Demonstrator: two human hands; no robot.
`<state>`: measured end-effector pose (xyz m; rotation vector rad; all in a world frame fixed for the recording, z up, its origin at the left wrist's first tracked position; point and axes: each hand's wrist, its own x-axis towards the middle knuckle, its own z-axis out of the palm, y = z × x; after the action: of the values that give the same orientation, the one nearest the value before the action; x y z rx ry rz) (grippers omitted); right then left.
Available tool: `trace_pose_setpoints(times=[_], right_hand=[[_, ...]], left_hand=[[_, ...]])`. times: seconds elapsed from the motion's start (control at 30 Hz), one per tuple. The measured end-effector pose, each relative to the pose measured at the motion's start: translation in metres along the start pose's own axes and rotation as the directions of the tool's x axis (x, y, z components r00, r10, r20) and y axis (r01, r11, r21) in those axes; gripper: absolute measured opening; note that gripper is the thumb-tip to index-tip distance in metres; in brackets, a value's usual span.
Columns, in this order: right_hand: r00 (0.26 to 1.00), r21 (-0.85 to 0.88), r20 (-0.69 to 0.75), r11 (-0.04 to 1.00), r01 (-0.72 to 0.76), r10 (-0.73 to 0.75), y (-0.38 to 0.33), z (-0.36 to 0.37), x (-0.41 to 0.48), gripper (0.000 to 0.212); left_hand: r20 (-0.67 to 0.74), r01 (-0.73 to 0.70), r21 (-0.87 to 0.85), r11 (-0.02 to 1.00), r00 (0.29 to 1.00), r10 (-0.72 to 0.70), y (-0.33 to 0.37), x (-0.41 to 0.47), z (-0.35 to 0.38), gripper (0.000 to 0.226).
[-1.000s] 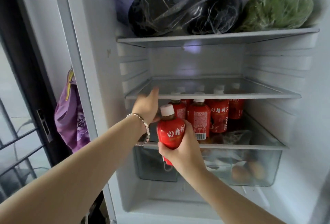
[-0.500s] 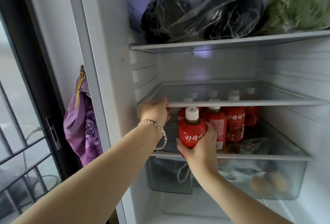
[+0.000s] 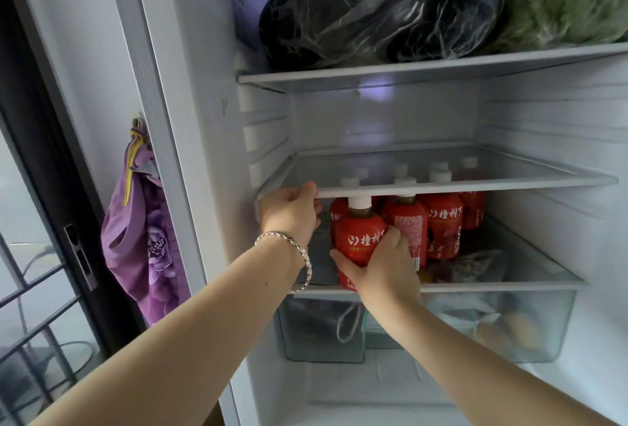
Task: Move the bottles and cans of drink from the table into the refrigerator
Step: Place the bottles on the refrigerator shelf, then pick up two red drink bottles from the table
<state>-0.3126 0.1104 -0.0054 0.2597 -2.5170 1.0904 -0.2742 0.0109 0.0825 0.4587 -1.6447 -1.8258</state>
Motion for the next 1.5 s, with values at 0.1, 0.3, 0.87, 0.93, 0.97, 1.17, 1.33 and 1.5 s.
trace_pose_setpoints(times=[0.1,0.3,0.87,0.93,0.97,1.17,1.33,1.5], right_hand=[[0.999,-0.180,0.053,0.983,0.014,-0.005,-0.004,0.009,0.008,0.085],[0.962,-0.262,0.251,0.964,-0.037,0.105,-0.007,0.017,0.042,0.083],[0.865,-0.253,0.500,0.947,0.199,-0.048,0.042,-0.101,-0.051,0.021],[0.835,-0.185,0.549,0.979,0.085,0.031,0.051,-0.120,-0.067,0.020],[0.829,-0.131,0.557,0.991,0.026,0.052,0.055,-0.128,-0.075,0.022],[0.811,-0.200,0.557,0.977,-0.079,0.179,0.067,-0.197,-0.147,0.019],[0.849,-0.291,0.405,0.928,-0.231,0.339,0.089,-0.243,-0.203,0.029],[0.870,-0.284,0.173,0.869,-0.405,0.462,0.112,-0.300,-0.279,0.026]], left_hand=[[0.008,-0.028,0.026,0.999,1.000,0.028,-0.001,-0.003,-0.002,0.023],[0.066,-0.038,0.126,0.991,0.997,0.030,-0.001,0.002,-0.008,0.023],[0.599,-0.622,0.779,-0.074,0.774,-0.205,-0.009,-0.079,-0.004,0.028],[0.618,-0.666,0.739,-0.106,0.731,-0.287,-0.016,-0.110,0.006,0.030],[0.626,-0.673,0.735,-0.087,0.722,-0.296,-0.021,-0.124,0.011,0.030],[0.660,-0.694,0.719,-0.041,0.700,-0.271,-0.035,-0.204,0.037,0.026],[0.762,-0.764,0.636,0.108,0.600,-0.242,-0.039,-0.256,0.058,0.021],[0.912,-0.906,0.402,0.133,0.382,-0.150,-0.039,-0.334,0.077,0.025]])
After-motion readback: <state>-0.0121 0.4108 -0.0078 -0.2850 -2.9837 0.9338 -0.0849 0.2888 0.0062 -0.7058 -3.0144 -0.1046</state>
